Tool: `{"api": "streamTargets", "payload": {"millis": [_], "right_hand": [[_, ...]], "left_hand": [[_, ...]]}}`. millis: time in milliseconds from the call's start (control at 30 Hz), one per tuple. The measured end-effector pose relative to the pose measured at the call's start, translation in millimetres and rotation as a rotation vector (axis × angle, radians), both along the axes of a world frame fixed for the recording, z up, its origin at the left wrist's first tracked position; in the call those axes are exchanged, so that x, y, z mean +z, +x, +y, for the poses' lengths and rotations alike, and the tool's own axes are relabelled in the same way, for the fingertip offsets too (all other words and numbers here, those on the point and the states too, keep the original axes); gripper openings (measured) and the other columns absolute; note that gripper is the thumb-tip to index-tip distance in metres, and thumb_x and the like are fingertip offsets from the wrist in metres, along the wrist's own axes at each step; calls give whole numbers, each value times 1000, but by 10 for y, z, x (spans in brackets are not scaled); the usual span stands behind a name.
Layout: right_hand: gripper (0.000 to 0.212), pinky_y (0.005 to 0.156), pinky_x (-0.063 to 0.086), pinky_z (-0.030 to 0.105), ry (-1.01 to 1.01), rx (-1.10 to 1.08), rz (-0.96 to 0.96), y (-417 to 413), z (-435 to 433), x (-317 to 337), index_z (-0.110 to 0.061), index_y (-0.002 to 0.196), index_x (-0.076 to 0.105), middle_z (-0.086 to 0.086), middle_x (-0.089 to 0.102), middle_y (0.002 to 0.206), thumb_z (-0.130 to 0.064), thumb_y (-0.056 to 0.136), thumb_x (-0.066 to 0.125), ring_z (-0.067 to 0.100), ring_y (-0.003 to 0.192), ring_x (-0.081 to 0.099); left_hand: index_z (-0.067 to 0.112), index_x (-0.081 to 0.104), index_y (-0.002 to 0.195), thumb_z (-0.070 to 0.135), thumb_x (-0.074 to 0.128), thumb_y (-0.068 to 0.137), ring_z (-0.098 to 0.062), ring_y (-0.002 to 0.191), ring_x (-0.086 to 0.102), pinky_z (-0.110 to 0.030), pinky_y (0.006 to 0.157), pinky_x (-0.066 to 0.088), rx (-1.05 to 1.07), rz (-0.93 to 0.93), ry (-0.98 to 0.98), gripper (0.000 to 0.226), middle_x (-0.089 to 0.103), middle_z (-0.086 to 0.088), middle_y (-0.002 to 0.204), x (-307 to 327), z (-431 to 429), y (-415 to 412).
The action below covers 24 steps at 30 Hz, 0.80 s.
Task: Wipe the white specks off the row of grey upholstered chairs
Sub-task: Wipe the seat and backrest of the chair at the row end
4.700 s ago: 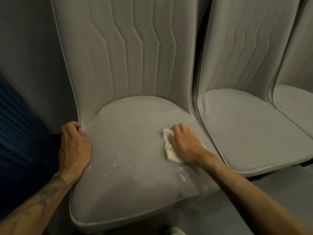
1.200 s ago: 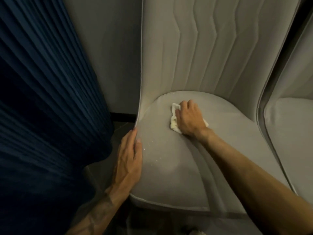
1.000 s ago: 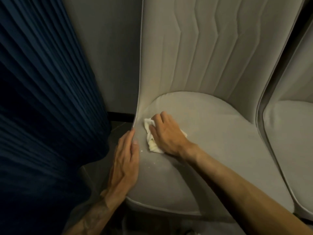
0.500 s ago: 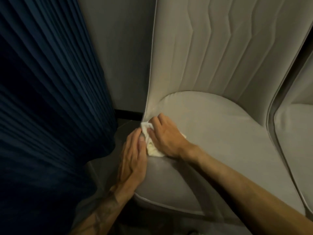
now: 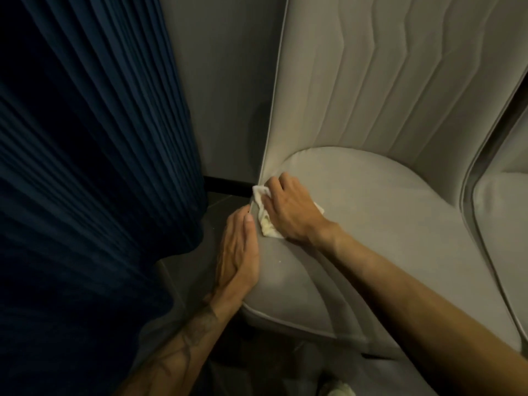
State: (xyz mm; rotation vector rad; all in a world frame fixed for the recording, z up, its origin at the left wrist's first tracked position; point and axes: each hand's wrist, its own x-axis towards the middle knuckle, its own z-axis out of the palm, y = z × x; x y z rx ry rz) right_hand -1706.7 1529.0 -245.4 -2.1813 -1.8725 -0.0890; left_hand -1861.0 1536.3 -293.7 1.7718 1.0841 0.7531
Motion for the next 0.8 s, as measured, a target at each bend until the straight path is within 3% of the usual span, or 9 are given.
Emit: {"api": "streamTargets", "payload": {"millis": [167,333,533,667,733,800], "right_hand": [[25,80,38,37,-13,247,109,-257,-758,-111,-15,102,49,6,46,100,-37,103,38,25,85,46],[31,90,39,43,-87,-18,17,41,-399,62,-8,114,52,14,50,112,-34,105,37,33,98,50],[25,77,39,38,-41,192,100,-363,-1180,-40,-17,98,48,4,45,97,-38,105,37,25,84,46],[28,85,40,43,-65,-33,63,-68,-986,59,-11,106,53,10,49,103,-35,105,39,31,92,49],[30,89,39,46,-67,-113,11,-90,-782,90,-7,109,54,14,51,107,-33,105,38,34,96,50],[27,84,40,48,-24,-49,13,-320,-756,26,-5,103,55,17,53,102,-28,104,41,34,92,50]], "left_hand": [[23,46,151,34,20,113,-8,130,46,-20,112,31,20,2,-99,48,51,-2,147,3,32,9],[26,39,157,38,32,112,-14,139,43,-24,111,30,-63,28,-147,47,44,-1,156,36,92,-12],[29,27,163,43,28,112,-16,149,32,-23,118,21,-182,63,-147,53,32,-1,163,49,159,-4],[27,22,164,47,28,111,-15,152,27,-21,116,16,-264,163,-65,58,24,2,167,134,337,39],[25,25,163,44,33,111,-18,151,30,-25,118,21,-273,193,-4,56,25,0,166,205,473,115],[23,35,157,38,40,111,-26,144,39,-33,118,30,-305,228,97,49,32,-4,158,270,565,224]]}}
